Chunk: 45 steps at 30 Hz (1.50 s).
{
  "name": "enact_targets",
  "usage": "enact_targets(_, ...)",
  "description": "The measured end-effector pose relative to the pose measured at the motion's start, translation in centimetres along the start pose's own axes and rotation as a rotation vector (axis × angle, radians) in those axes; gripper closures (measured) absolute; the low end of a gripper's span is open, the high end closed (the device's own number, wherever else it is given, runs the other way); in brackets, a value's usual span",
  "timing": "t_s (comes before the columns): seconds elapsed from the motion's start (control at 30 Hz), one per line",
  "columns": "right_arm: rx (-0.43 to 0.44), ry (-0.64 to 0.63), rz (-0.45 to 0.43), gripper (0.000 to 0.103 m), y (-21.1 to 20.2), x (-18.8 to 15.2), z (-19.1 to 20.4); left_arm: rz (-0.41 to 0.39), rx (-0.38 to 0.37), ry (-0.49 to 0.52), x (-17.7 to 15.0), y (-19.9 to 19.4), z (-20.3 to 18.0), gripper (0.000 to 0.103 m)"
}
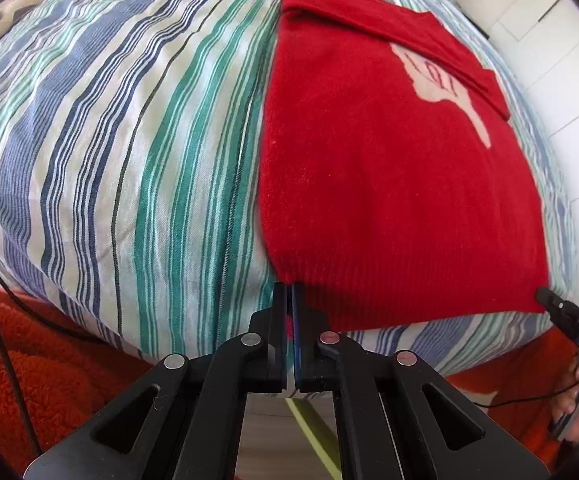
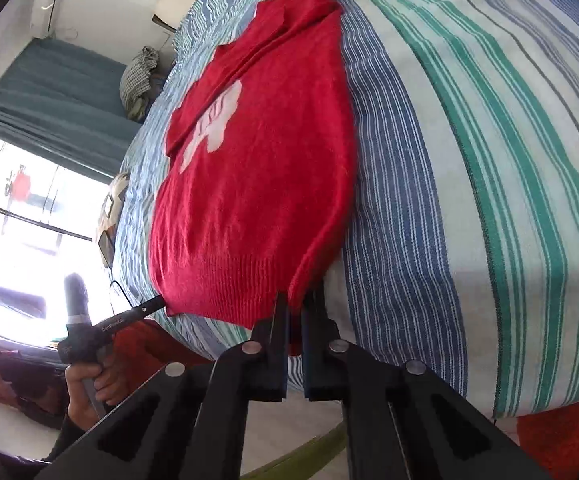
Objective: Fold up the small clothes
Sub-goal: 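Grasp the hem with the left tool while the right tool grasps it, fold toward collar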
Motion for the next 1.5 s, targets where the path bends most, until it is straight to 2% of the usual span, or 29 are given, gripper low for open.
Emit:
enact_targets(0.1, 0.036, -0.007, -0.078, 0.098, -1.9, 0.9, 1.1, -0.029, -0.113, -0.044, 0.6, -2.4, -0.3, 0.103)
enact_targets(0.2, 0.081, -0.006, -0.155, 0.098, -3.2, 2.9, 2.2, -0.074, -0.236, -0.089, 2.5, -4.9, -1.1, 0.103)
enact_targets(0.37, 0.100, -0.005, -0.251, 0.098, -3.6, 9.9, 2.1, -0.146, -0.312, -0.139, 10.3, -5.7, -3.5, 0.103)
enact_targets(0.43, 0.096, 0.007, -0.286, 0.098, -3.2, 13.6, 1.3, -0.186, -0.301, -0.151, 14.7, -5.0, -4.7, 0.103)
enact_targets(0.53, 0.069, 0.015, -0.318, 0.098, -1.8, 19.5, -0.3, -0.202, -0.288, -0.196, 21.0, -2.8, -6.2, 0.103)
enact_targets(0.67, 0.023, 0.042, -0.324, 0.098, 1.6, 26.5, -3.1, -0.240, -0.197, -0.229, 28.5, 0.7, -8.1, 0.103)
enact_targets(0.77, 0.012, 0.061, -0.294, 0.098, 4.7, 30.2, -5.2, -0.239, -0.111, -0.206, 32.2, 3.5, -9.0, 0.103)
enact_targets(0.83, -0.002, 0.075, -0.267, 0.098, 6.3, 31.4, -6.4, -0.207, -0.099, -0.143, 32.7, 5.0, -9.5, 0.103)
enact_targets(0.9, 0.022, 0.093, -0.263, 0.098, 6.9, 31.6, -7.0, -0.150, -0.092, -0.027, 32.1, 5.5, -10.5, 0.089)
enact_targets(0.97, 0.039, 0.064, -0.264, 0.098, 6.6, 31.0, -6.6, -0.106, -0.118, 0.087, 31.0, 5.6, -11.5, 0.044)
enact_targets(1.0, 0.038, 0.030, -0.263, 0.098, 6.3, 30.6, -6.2, -0.113, -0.124, 0.142, 30.3, 5.4, -12.0, 0.038)
enact_targets(1.13, 0.025, -0.059, -0.241, 0.098, 5.4, 28.8, -5.0, -0.065, -0.113, 0.351, 28.6, 6.5, -14.8, 0.037)
enact_targets(1.2, 0.032, -0.068, -0.241, 0.098, 5.1, 28.5, -4.7, -0.082, -0.055, 0.431, 28.2, 7.3, -16.1, 0.038)
enact_targets(1.33, 0.017, -0.108, -0.244, 0.098, 4.6, 28.6, -3.9, -0.057, 0.006, 0.470, 27.7, 8.7, -16.6, 0.039)
enact_targets(1.5, 0.016, -0.132, -0.245, 0.098, 4.2, 29.2, -2.8, -0.024, -0.049, 0.507, 26.3, 7.7, -17.1, 0.050)
Point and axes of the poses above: each gripper's, at about its wrist camera, not at the fingertips, and y roughly the way its jaws point, z to its left, x to its top, the point moved 3 cm from there along y, roughly the way its jaws point, and after that the axes turned 15 degrees about -y, right-handed, at the moved point
